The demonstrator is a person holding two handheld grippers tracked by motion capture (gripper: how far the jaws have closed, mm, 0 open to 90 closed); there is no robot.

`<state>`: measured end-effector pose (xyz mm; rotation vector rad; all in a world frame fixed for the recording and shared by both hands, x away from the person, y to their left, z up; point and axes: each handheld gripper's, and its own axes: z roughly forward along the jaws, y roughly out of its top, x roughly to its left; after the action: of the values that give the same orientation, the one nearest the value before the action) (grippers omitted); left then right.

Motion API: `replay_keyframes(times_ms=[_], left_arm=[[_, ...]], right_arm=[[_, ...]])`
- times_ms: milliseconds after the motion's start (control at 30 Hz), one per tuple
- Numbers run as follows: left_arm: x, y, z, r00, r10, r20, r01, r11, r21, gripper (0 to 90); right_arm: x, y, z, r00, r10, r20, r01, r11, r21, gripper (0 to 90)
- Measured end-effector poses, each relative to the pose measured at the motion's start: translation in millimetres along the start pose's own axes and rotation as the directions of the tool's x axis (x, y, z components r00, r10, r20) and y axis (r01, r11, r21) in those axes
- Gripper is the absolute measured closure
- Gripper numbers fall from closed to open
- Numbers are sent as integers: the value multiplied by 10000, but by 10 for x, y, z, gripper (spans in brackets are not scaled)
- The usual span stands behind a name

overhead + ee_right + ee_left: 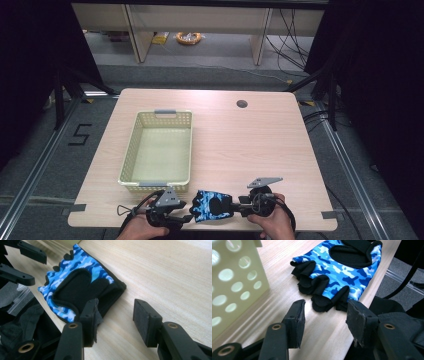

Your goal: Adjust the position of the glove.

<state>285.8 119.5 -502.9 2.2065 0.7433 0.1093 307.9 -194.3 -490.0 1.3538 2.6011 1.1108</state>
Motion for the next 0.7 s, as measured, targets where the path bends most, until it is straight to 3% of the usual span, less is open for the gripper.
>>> replay_keyframes(times_ms=[33,67,100,133,200,233,267,300,467,700], left_arm=[[-6,4,20,9998,-173,-47,172,9995,-258,488],[14,15,15,9999,116,-27,-117,9998,-152,487],[10,15,23,10000,26,-34,-27,9999,-114,489],[31,23,24,9994,337,32,-337,9994,114,491],[40,32,54,9990,458,2,-458,9989,133,505],[32,36,70,9990,432,71,-434,9988,207,511],[46,49,83,9969,782,-12,-781,9965,280,511],[25,50,105,9982,592,77,-593,9979,252,510],[20,81,190,9920,1261,-70,-1255,9905,565,523],[-22,112,237,9856,1684,-131,-1673,9838,639,550]], right_arm=[[-5,-2,12,9999,84,-84,-84,10000,36,554],[-25,3,9,9997,84,-213,-79,9997,245,551],[-24,-1,18,9998,168,-116,-166,9998,138,549],[-31,1,22,9996,167,-245,-161,9996,217,549],[-31,9,35,9995,108,-307,-99,9995,289,545],[-22,2,59,9996,208,-213,-207,9998,24,545],[-32,11,58,9993,91,-361,-83,9998,207,544],[-31,15,61,9994,118,-330,-108,9995,287,544],[-31,21,76,9989,224,-417,-212,9993,294,545],[-36,14,121,9967,363,-733,-341,9989,312,573]])
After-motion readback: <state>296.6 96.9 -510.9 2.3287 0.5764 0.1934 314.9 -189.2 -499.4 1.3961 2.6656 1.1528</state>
